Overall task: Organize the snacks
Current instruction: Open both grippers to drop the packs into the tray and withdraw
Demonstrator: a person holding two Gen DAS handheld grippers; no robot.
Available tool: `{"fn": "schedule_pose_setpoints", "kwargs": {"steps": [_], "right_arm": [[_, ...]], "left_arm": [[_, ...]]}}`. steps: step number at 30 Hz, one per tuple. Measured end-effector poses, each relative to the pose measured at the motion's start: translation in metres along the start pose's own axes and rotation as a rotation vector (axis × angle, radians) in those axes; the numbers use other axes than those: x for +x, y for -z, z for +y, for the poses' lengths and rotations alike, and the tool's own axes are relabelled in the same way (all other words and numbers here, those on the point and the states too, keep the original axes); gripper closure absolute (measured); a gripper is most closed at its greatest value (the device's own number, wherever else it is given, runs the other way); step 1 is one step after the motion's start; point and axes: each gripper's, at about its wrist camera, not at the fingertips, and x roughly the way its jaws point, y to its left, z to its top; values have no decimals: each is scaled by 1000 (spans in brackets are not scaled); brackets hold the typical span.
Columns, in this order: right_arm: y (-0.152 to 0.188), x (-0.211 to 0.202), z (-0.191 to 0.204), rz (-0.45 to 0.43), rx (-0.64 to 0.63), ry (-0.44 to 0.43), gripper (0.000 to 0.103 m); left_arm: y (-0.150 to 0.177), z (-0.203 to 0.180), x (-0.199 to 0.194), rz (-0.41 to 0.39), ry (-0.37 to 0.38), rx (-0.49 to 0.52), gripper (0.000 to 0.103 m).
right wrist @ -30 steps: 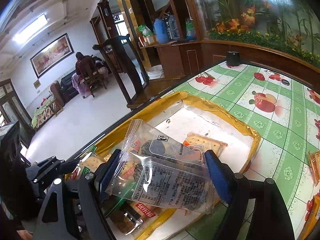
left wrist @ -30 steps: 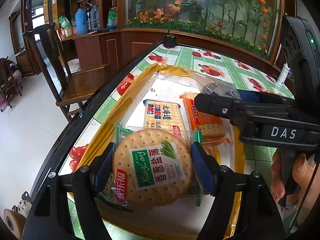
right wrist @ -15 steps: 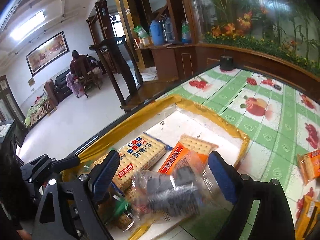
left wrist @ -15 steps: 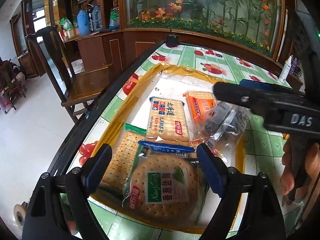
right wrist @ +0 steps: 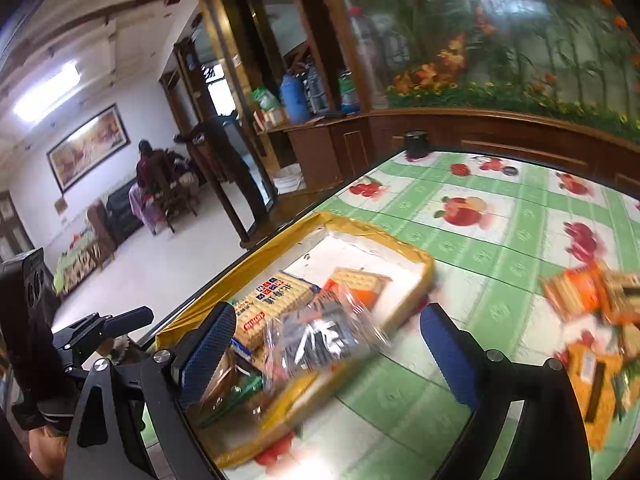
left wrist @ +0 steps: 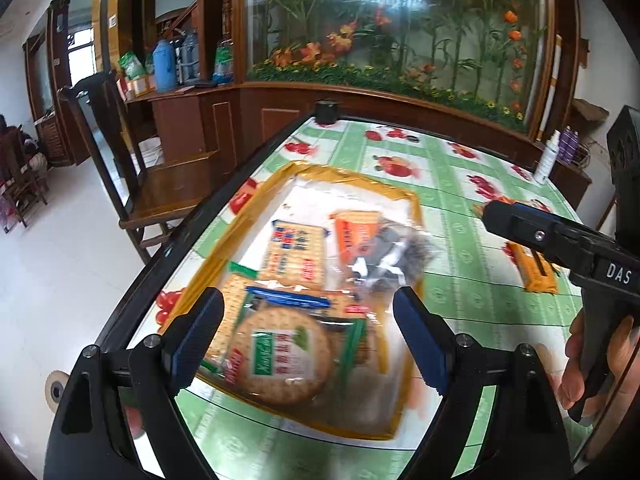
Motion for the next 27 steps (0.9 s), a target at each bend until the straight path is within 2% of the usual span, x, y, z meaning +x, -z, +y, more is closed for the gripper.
{"fn": "schedule_pose_setpoints", "kwargs": {"steps": [9, 15, 21, 27], "right_arm": [[26, -82, -49, -86, 97, 80, 3], [72, -144, -94, -106, 168, 213, 3], [124, -199, -153, -99, 328, 347, 3], [147, -225, -180, -100, 398, 415, 3]], "left_arm": [[-3, -48, -12, -15, 63, 63, 16], [-1, -90, -9, -1, 142, 114, 16], [2, -133, 1, 37, 222, 172, 16], [8, -160, 6, 67, 257, 214, 16]]}}
